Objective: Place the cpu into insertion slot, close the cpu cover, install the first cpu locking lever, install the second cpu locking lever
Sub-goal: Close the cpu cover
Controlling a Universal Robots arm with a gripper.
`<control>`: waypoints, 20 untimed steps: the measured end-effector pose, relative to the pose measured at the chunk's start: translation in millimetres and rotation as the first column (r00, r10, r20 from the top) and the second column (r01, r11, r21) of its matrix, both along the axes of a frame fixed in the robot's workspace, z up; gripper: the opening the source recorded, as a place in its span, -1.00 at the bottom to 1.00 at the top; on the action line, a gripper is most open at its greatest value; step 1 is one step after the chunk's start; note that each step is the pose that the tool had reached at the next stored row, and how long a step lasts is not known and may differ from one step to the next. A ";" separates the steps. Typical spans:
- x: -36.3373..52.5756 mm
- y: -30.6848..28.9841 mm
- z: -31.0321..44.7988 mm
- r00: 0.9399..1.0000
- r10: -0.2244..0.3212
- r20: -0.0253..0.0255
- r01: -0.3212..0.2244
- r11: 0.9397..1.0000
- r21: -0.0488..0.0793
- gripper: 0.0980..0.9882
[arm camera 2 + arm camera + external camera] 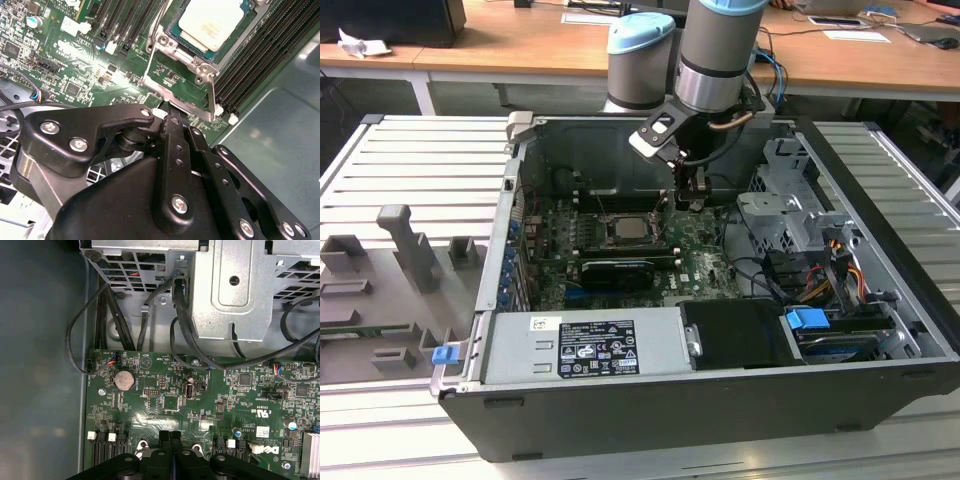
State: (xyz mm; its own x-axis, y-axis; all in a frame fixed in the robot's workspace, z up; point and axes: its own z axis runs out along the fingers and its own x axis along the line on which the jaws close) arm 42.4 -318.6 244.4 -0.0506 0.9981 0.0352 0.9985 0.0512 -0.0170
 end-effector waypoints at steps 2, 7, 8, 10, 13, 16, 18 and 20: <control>-0.5 0.0 -0.1 1.000 0.000 0.000 0.000 1.000 0.000 -0.98; -1.5 0.0 -0.2 1.000 0.000 0.000 0.000 1.000 0.000 -0.98; -1.6 0.0 -0.2 1.000 0.000 0.000 0.000 1.000 0.000 -0.98; -2.6 0.0 -0.3 1.000 0.000 0.000 0.000 1.000 0.000 -0.98; -7.1 0.0 -0.4 1.000 0.000 0.000 0.000 1.000 0.000 -0.98; -12.1 0.0 -0.7 1.000 0.000 0.000 0.000 1.000 0.000 -0.98; -15.4 0.0 -0.8 1.000 0.000 0.000 0.000 1.000 0.000 -0.98; -19.4 0.0 -1.0 1.000 0.000 0.000 0.000 1.000 0.000 -0.98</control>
State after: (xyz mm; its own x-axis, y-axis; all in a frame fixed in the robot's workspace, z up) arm 23.0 -318.6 243.3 -0.0504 0.9981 0.0353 0.9986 0.0510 -0.0170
